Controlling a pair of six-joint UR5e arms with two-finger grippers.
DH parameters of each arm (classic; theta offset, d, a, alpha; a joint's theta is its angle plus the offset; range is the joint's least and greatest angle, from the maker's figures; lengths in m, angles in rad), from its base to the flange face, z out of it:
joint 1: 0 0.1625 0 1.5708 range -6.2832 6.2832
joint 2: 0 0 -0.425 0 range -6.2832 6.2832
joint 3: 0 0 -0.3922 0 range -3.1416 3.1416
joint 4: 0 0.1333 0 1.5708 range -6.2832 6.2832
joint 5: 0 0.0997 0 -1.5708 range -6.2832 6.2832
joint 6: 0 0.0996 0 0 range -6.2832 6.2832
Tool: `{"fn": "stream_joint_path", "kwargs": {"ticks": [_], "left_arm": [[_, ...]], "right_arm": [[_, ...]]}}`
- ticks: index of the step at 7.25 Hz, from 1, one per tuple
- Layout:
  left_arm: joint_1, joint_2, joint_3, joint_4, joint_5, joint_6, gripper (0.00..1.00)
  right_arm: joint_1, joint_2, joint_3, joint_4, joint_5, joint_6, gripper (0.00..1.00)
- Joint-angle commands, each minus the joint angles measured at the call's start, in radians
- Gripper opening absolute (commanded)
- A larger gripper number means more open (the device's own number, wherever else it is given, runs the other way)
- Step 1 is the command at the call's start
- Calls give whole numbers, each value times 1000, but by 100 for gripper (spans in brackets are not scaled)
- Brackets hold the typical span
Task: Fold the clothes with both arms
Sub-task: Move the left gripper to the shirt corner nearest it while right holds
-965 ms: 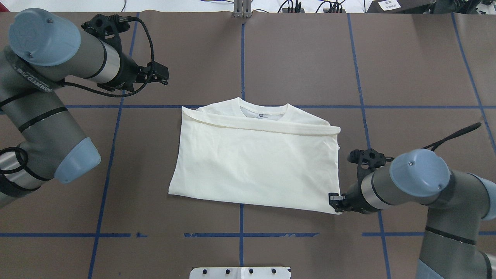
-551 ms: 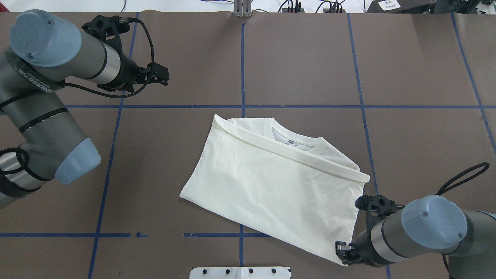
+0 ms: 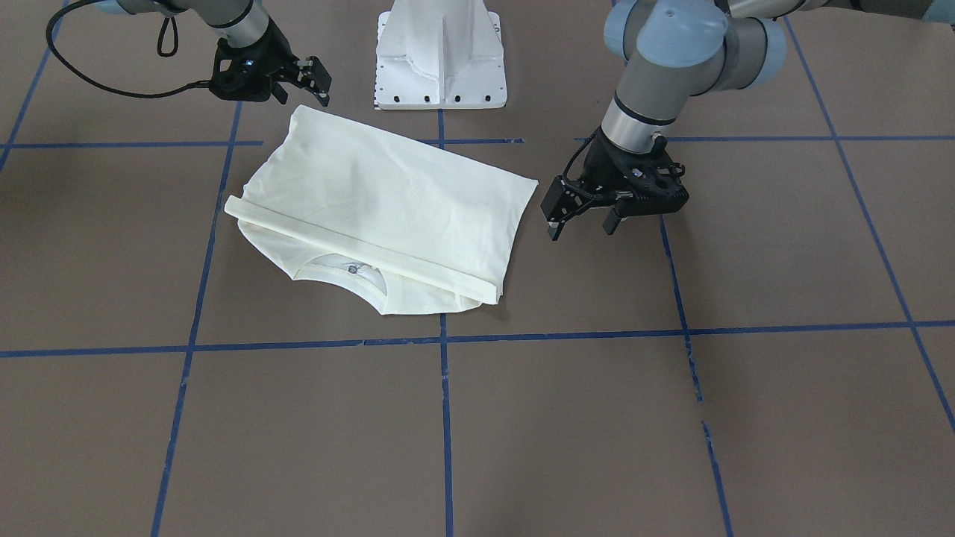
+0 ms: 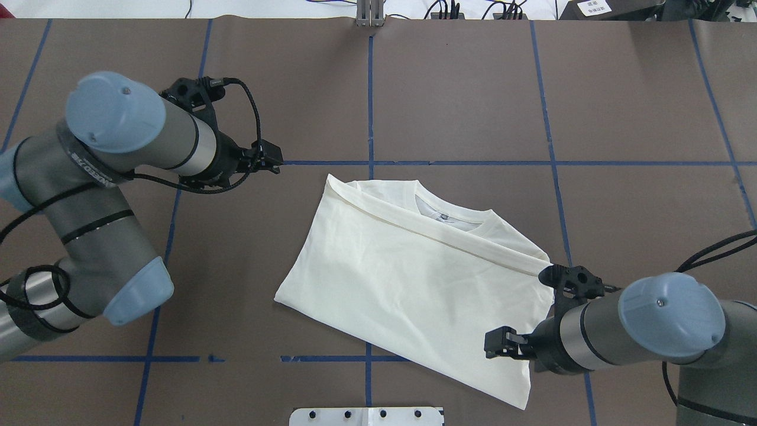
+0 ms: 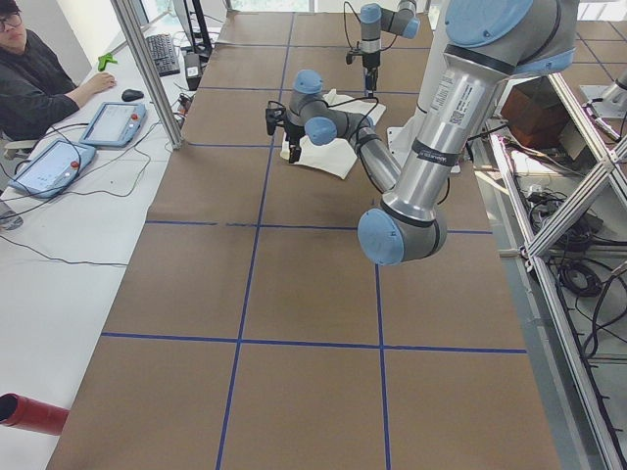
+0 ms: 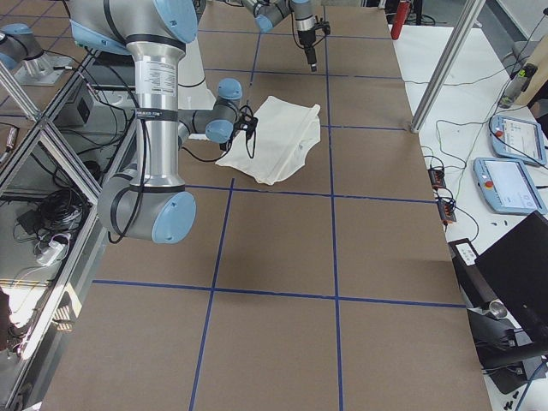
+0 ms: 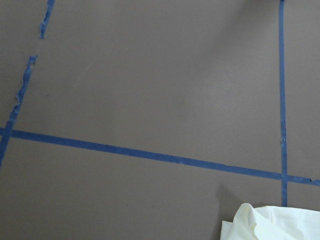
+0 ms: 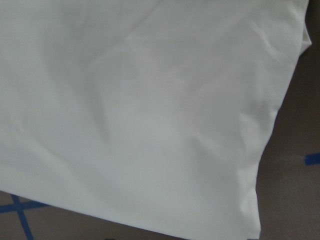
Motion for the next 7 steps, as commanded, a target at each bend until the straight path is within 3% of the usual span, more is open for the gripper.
{"fn": "stream_joint_path", "kwargs": {"ticks": [1,3,7], "left_arm": [[162,18,-11,-2,58,-280,96],[301,21,-13,4,147,-457,91],[335,65,-1,7,186,-507,84]], "right_arm": [[119,86,-4,-2,-2,-3,100],[152,104,-12,0,-2,-10,100],[163,111,-21,0,-3,-12,100]]}}
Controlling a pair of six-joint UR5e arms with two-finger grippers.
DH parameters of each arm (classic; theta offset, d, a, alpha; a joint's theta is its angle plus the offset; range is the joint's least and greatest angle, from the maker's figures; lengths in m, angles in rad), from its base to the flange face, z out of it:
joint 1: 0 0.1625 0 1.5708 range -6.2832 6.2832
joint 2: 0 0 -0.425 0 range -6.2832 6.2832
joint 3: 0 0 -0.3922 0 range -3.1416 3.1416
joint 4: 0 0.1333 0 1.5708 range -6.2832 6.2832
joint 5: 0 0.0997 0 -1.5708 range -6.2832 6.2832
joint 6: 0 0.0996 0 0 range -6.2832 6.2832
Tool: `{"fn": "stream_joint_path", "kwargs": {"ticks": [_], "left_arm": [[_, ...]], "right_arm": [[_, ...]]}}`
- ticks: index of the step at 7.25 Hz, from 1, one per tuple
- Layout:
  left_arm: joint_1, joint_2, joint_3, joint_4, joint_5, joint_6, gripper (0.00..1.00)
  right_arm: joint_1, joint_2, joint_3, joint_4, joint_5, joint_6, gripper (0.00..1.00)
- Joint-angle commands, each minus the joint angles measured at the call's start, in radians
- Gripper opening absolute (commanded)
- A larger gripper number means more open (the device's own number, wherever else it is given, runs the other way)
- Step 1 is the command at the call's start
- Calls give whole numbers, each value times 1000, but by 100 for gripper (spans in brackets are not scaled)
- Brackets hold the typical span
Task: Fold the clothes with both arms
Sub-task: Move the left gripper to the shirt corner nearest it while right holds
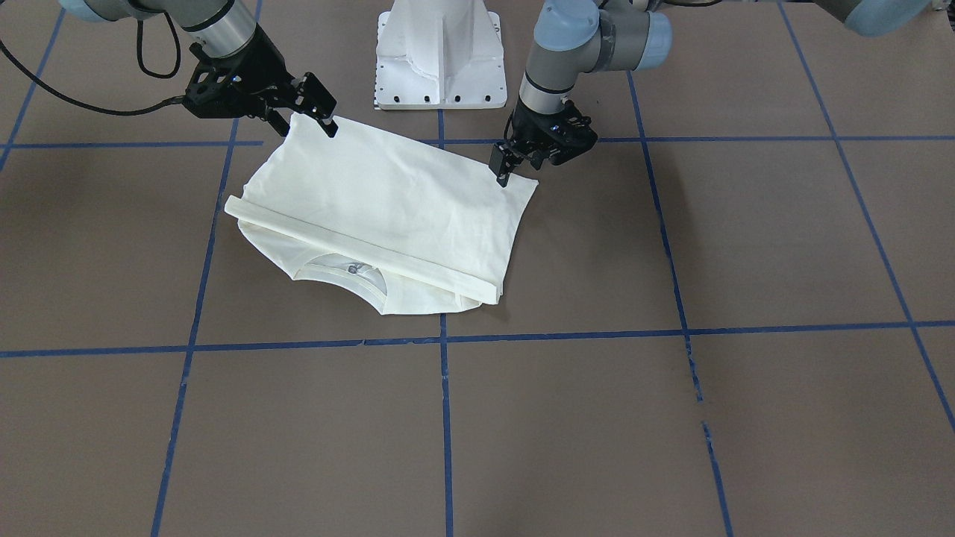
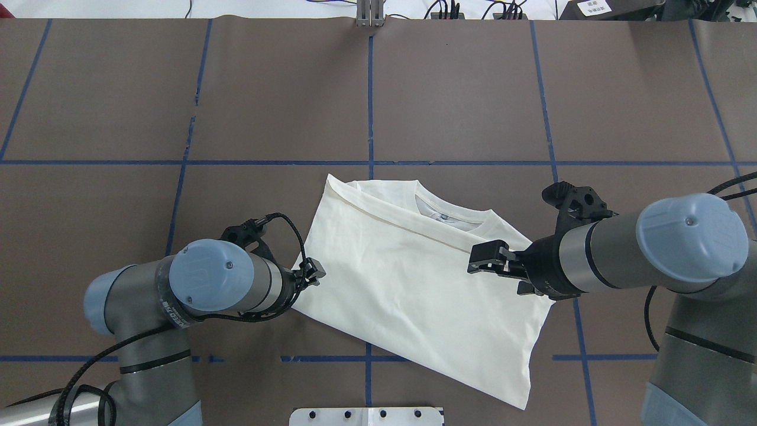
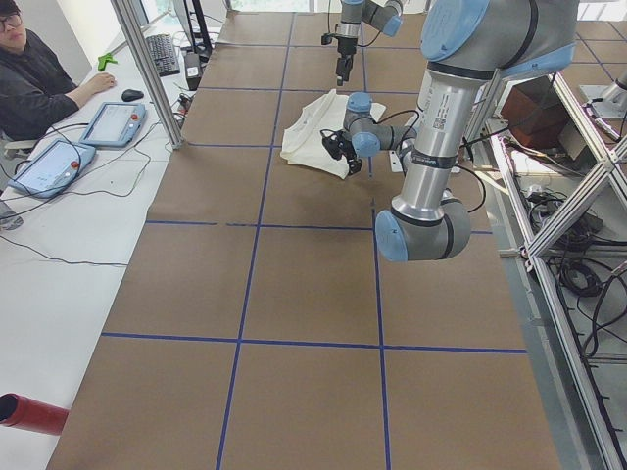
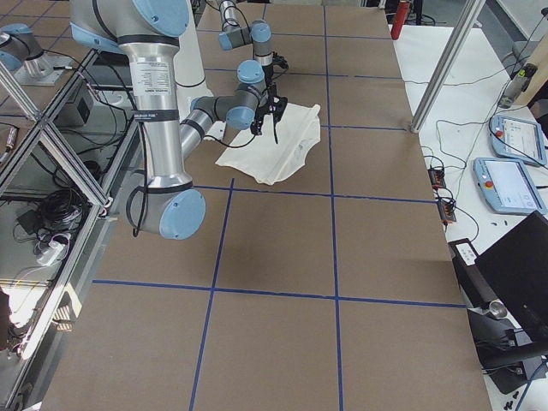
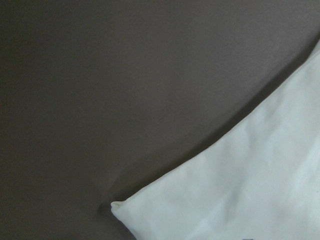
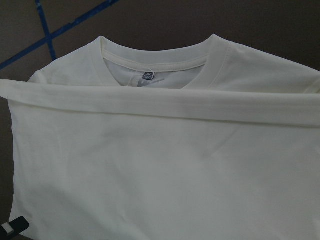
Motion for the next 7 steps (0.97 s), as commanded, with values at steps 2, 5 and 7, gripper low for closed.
{"fn": "stream_joint_path", "kwargs": {"ticks": [2,5,7], "left_arm": [[3,16,1,1,10,-8,81],[5,16,4,1,18,-7,77],[5,14,6,1,22,-7,74]], "right_arm": [[1,8,-15,0,0,0,100],[2,9,-19,0,0,0,100],[2,8,-18,0,0,0,100]]}}
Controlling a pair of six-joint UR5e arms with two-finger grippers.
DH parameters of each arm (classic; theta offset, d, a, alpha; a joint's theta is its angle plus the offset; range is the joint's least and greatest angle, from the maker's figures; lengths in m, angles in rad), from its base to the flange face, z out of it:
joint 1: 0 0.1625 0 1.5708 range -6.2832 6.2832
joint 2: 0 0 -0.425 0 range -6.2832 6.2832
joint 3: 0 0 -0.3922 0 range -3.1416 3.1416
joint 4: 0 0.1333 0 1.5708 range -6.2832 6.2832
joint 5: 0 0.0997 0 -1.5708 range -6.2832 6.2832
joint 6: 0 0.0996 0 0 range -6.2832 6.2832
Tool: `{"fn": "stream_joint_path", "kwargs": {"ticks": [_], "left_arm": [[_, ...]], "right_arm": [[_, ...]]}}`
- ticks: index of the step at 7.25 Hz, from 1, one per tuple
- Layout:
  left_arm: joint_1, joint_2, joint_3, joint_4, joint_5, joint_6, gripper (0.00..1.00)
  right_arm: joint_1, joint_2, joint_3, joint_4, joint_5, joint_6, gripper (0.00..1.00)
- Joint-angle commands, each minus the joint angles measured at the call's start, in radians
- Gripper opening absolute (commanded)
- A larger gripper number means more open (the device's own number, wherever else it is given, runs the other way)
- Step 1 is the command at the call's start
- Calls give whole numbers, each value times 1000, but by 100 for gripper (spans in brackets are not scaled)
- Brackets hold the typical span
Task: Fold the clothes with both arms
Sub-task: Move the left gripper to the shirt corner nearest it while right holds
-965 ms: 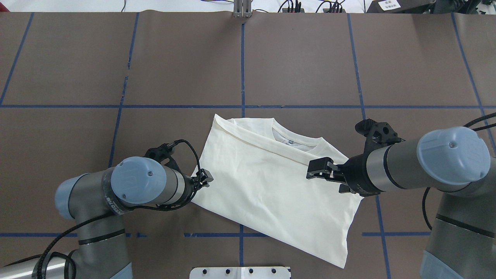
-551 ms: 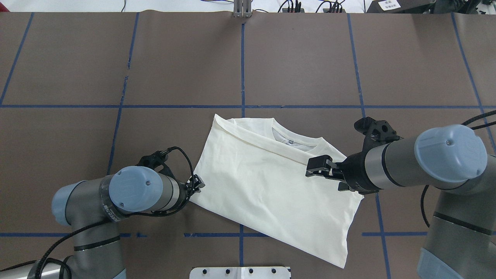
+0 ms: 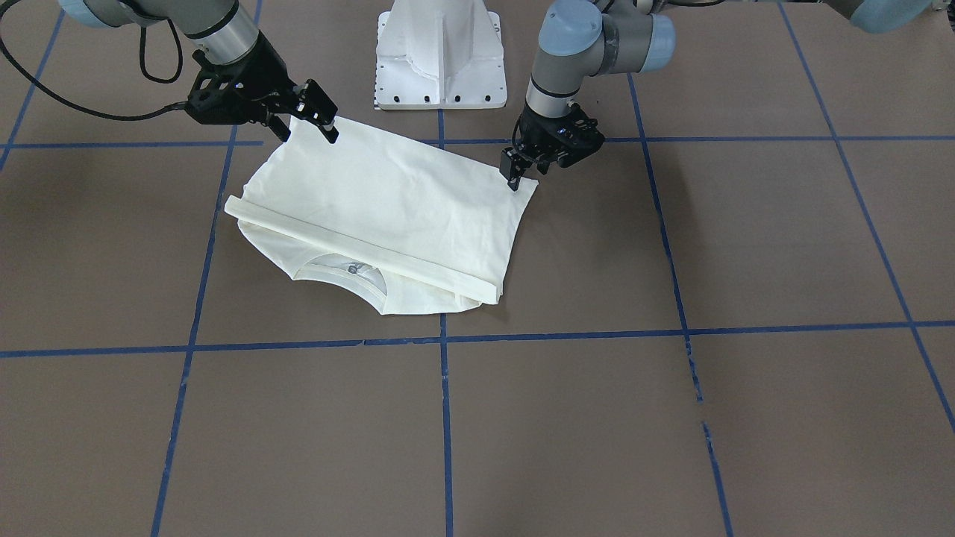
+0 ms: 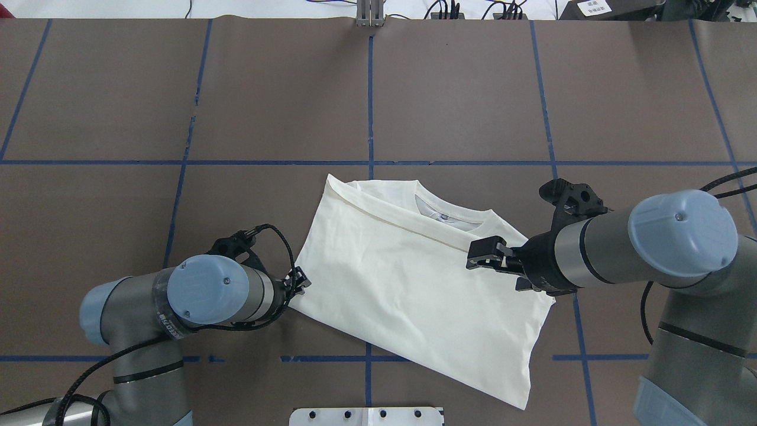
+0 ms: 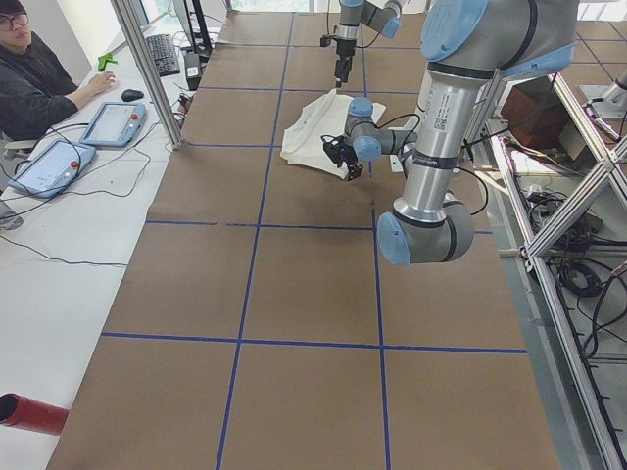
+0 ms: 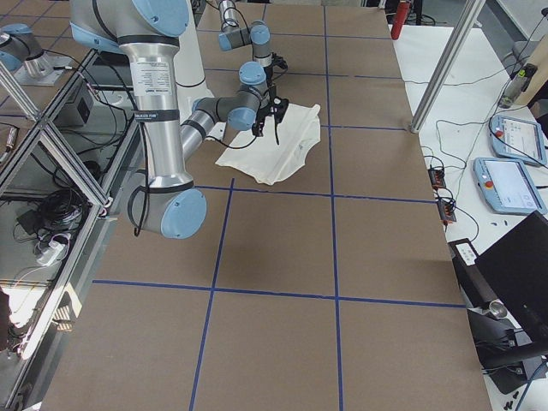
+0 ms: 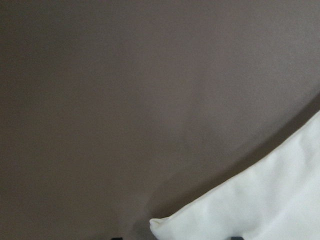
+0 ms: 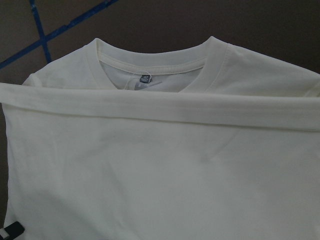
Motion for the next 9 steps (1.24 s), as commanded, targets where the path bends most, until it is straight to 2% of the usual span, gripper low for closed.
{"fn": "stream_joint_path", "kwargs": {"ticks": [1,3,5,8,9], "left_arm": [[2,-1,2,0,4,-1,69],[9,-2,7,2,6,0,49],[9,-5,7,0,4,0,0],[-14,-7,-7,9,1,14,0],[-35,-17,-10,64,1,35,0]], "right_arm": [[0,-1,0,0,2,-2,100],[2,-1,0,0,2,-2,100],[2,-1,0,0,2,-2,100],[6,-1,0,0,2,-2,100],[8,-2,0,0,3,-2,100]]}}
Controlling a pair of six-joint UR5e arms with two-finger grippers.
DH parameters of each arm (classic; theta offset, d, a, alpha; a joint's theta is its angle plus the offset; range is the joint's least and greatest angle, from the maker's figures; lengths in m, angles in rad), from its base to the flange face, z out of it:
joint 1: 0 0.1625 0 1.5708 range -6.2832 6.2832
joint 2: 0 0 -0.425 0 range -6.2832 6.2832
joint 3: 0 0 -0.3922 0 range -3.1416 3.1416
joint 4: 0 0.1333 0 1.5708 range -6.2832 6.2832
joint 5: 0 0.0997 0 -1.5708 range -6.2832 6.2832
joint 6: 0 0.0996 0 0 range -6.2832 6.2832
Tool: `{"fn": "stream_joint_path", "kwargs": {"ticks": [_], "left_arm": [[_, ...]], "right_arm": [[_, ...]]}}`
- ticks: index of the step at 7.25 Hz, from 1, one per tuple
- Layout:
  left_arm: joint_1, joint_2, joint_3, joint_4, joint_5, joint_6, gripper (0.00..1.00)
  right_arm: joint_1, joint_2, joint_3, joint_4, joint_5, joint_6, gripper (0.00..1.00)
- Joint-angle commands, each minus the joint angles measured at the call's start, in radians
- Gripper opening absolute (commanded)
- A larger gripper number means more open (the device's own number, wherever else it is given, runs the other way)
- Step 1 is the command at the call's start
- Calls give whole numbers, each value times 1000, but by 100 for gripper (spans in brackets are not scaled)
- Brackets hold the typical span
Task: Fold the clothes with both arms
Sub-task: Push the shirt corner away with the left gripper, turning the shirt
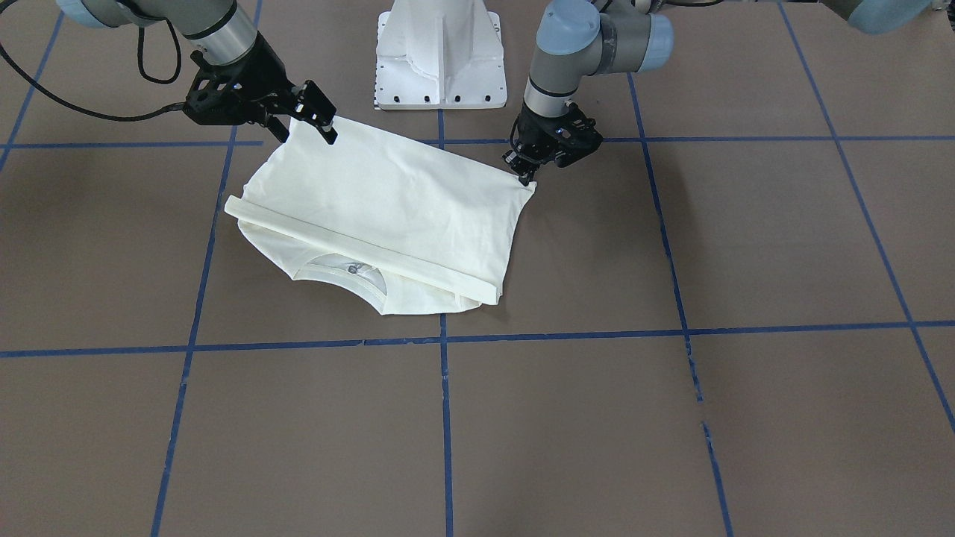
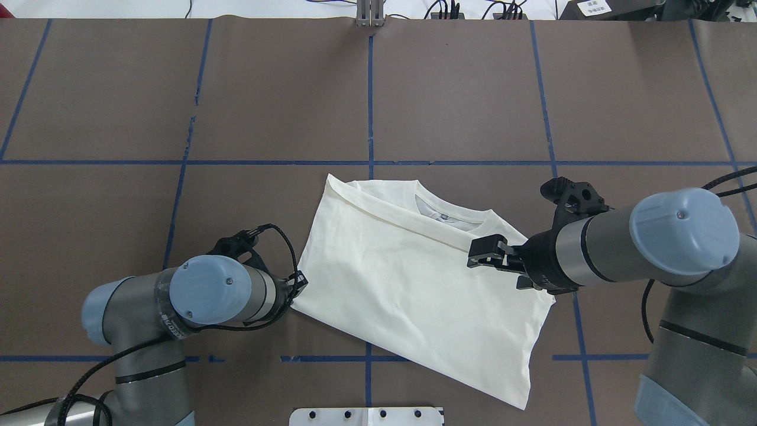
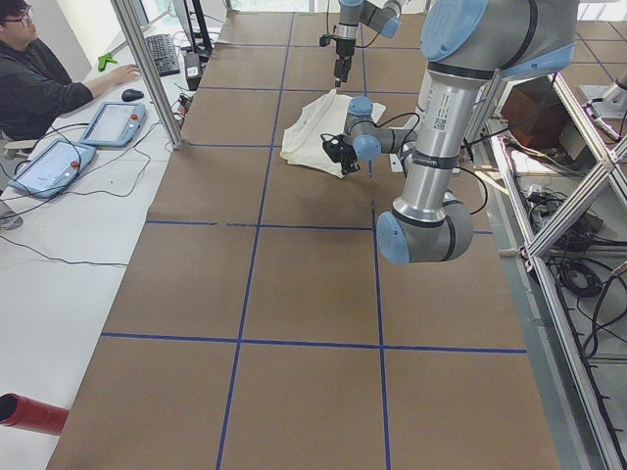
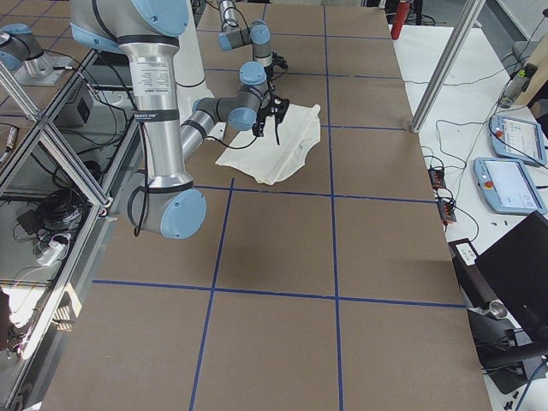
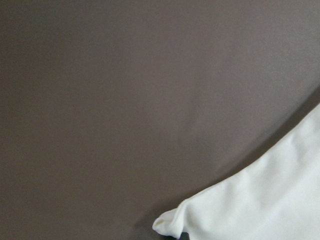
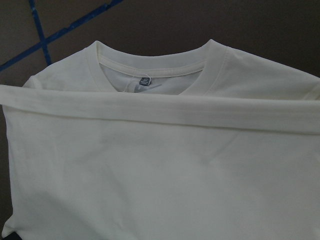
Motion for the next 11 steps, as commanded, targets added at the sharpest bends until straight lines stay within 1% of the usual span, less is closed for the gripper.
{"fn": "stream_joint_path", "kwargs": {"ticks": [1,3,4,5,6,7,9,10,11], "left_arm": [[-66,-14,-10,61,-1,70,0],[-154,-37,25,58,2,173,0],[-210,-97,107,55,2,219,0],[-263,-175,225,24,0,268,0],[-312,-242,357,-40,0,317,0],[-354,-282,455,-118,0,371,0],[-383,-417,684,-247,19,459,0],[-385,-439,761,-378,61,488,0],[-385,-471,824,-431,74,496,0]], "right_arm": [[2,-1,0,0,1,0,100],[9,-1,0,0,3,0,100],[14,-1,0,0,3,0,100],[22,-3,0,-2,4,0,100],[29,-3,-9,-2,4,0,100],[37,-3,-14,-2,6,-3,100],[37,-1,-18,-2,3,-3,100],[38,-1,-18,-3,3,-3,100],[38,-1,-20,-3,4,-3,100]]}}
